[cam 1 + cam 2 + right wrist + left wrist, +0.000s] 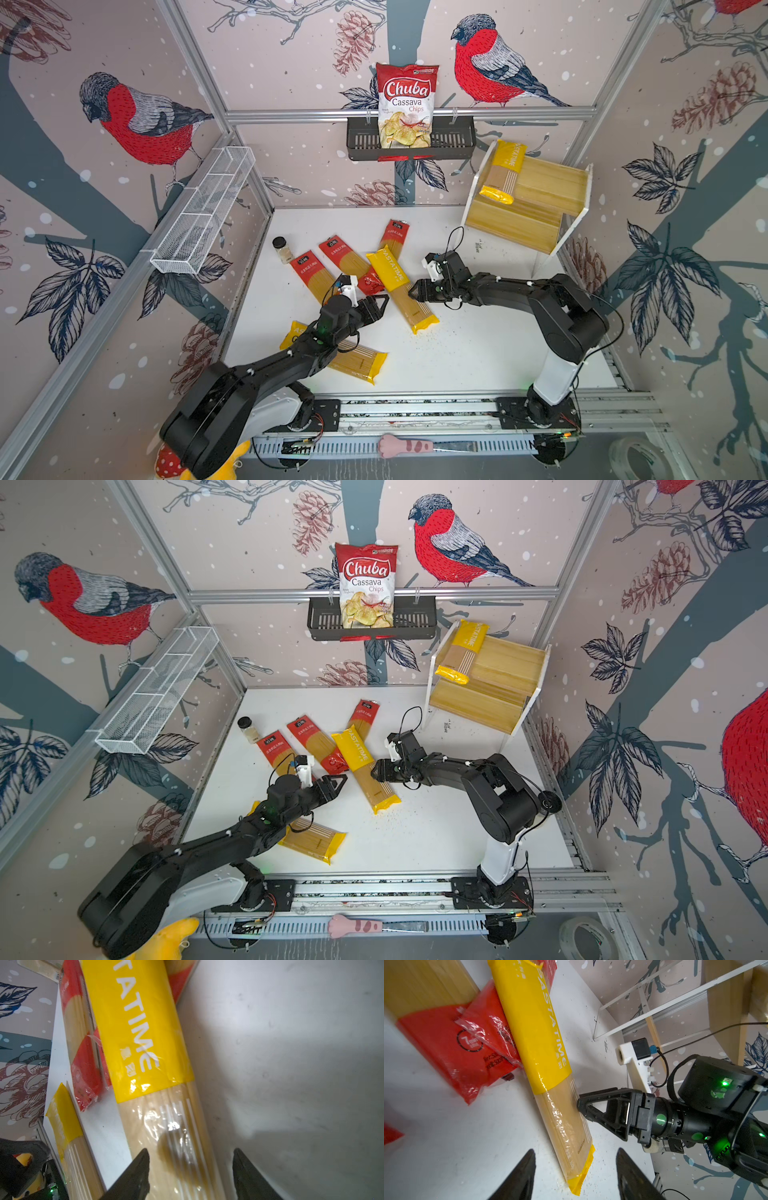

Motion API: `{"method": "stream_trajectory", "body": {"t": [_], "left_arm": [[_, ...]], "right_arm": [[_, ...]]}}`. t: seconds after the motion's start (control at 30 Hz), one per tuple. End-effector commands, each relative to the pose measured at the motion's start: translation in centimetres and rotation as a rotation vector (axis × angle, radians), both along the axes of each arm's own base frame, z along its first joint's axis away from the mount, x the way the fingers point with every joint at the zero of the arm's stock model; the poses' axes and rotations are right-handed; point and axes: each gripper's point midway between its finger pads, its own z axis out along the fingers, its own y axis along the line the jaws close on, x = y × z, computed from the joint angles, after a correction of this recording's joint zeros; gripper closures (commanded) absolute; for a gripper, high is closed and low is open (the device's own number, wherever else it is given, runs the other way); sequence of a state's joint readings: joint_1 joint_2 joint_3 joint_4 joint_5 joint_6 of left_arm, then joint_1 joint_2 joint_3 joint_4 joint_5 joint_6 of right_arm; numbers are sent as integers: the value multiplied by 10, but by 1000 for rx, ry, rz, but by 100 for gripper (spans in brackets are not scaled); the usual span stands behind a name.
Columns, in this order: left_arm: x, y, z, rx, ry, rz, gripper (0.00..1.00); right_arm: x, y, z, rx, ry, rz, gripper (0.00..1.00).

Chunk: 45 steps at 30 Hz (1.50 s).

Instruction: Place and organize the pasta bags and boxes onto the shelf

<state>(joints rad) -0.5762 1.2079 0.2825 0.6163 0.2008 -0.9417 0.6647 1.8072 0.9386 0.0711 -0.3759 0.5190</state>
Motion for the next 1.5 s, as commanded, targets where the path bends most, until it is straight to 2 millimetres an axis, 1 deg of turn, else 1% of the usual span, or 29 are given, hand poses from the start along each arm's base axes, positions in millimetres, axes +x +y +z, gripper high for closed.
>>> {"method": "stream_trajectory", "body": {"t": [0.0, 0.07, 0.1, 0.17, 0.23, 0.3, 0.4, 0.47, 0.53, 0.63, 0.73, 0.8, 0.87, 1.03, 1.1, 1.2, 1.33, 1.37, 1.43, 1.47], "left_arm": [[6, -18, 13, -74, -37, -60, 38], [9, -17, 1, -50, 5, -42, 38], [11, -14, -5, -18, 20, -27, 37], [14, -5, -11, 31, 29, 11, 37], [15, 1, -11, 55, 17, 28, 37], [14, 5, -12, 77, 2, 31, 37], [14, 14, -18, 128, 2, 49, 38], [15, 19, -23, 169, 6, 51, 39], [15, 21, -25, 211, 2, 39, 40], [18, 23, -28, 270, -6, 21, 40], [21, 28, -37, 328, 30, 42, 41], [21, 24, -41, 336, 49, 16, 41], [20, 16, -46, 326, 58, -28, 42], [13, 1, -60, 281, 99, -108, 44], [9, -3, -62, 247, 108, -120, 45], [1, -13, -62, 208, 121, -145, 47], [-11, -33, -54, 165, 110, -191, 49], [-15, -39, -53, 158, 110, -203, 49], [-19, -44, -55, 154, 117, -218, 50], [-21, -44, -58, 155, 123, -219, 51]], "right_arm": [[0, 18, 4, 91, 12, -26, 38], [-11, 35, 5, 120, 31, -10, 40], [-17, 44, 6, 127, 33, 1, 40], [-31, 61, 8, 132, 36, 35, 40], [-38, 67, 9, 132, 39, 45, 40], [-35, 63, 11, 133, 36, 35, 39], [-24, 46, 11, 148, 46, 4, 38], [-19, 38, 13, 195, 66, -13, 38], [-18, 34, 15, 234, 81, -32, 38], [-21, 37, 15, 285, 102, -70, 39], [-24, 42, 11, 321, 124, -136, 40], [-23, 41, 2, 312, 144, -211, 41], [-22, 43, -1, 324, 163, -268, 42], [-20, 45, -3, 323, 191, -355, 43], [-19, 44, -3, 315, 200, -378, 43], [-19, 41, -7, 296, 210, -396, 45], [-22, 32, -10, 286, 211, -419, 46], [-23, 33, -11, 285, 212, -410, 47], [-22, 34, -12, 293, 206, -388, 51], [-23, 33, -12, 294, 197, -381, 55]]}}
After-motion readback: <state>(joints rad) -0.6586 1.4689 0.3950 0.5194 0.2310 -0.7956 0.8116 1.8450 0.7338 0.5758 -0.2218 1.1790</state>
